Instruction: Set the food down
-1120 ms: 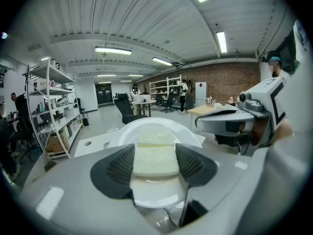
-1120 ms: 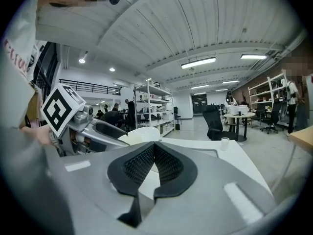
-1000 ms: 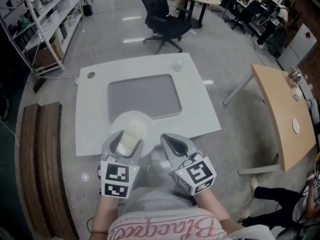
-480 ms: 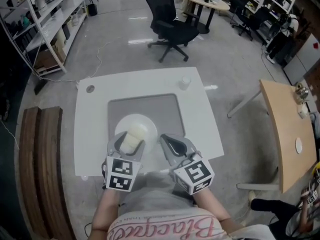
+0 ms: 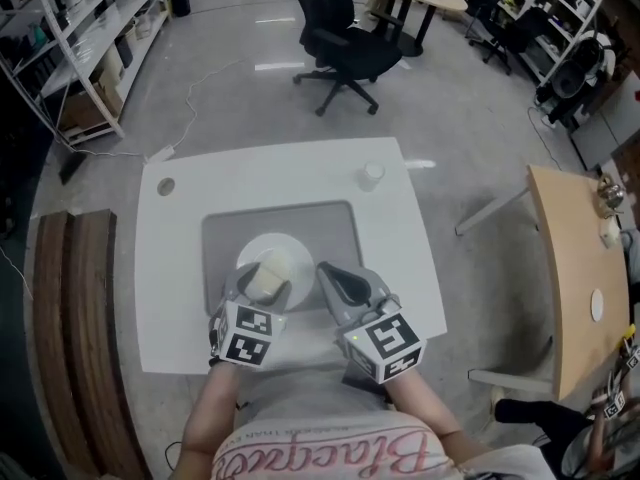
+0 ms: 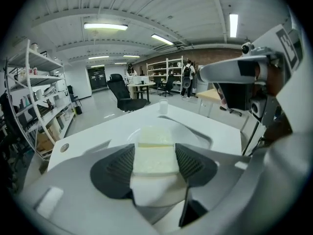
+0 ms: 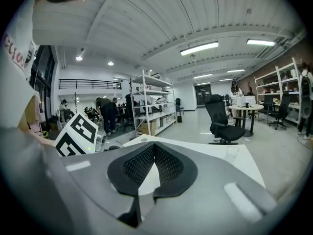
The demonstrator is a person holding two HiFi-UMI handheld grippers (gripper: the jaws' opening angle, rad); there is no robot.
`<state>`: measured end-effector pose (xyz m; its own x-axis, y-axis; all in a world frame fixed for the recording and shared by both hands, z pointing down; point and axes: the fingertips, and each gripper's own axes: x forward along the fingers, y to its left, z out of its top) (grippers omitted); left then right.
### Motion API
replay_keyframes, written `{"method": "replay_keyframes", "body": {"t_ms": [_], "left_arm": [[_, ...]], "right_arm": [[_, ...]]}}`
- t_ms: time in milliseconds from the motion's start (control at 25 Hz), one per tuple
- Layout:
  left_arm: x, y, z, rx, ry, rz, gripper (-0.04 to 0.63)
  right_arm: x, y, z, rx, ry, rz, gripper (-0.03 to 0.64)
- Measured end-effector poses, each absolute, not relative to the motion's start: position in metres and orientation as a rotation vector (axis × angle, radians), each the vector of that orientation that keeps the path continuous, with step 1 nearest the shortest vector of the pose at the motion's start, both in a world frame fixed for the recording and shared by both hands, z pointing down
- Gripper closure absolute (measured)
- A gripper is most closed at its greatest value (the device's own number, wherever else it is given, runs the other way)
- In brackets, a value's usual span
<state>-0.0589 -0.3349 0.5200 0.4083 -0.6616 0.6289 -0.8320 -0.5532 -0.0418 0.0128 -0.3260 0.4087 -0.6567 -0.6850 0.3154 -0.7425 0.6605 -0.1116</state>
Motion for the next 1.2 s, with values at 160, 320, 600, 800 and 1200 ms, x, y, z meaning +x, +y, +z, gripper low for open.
{"method": "replay_keyframes", "body": {"t_ms": [160,320,600,800,1200], "left_arm": [[-0.052,-0.350,0.538,2.386,-1.266,0.879,0.334],[-0.049,-0.360,0.560,2.353,-1.242,0.884,0.334],[-0.048,-0.362,0.595,2.334,-1.167,0.939,0.334],[-0.046,-0.360,0.607,2.338,-1.145,0.956,0.334],[-0.048,-0.363,0.606,2.330,-1.181,0.955,0.173]], "right_arm": [[0.014,-0.336,0.424,1.109,-2.602,0.374,0.615],[0.011,-0.344,0.445,1.059,-2.562,0.420,0.615],[0.010,-0.346,0.460,1.009,-2.532,0.471,0.615],[0.008,-0.345,0.461,1.003,-2.525,0.474,0.615],[0.006,-0.345,0.460,0.998,-2.542,0.489,0.615]]}}
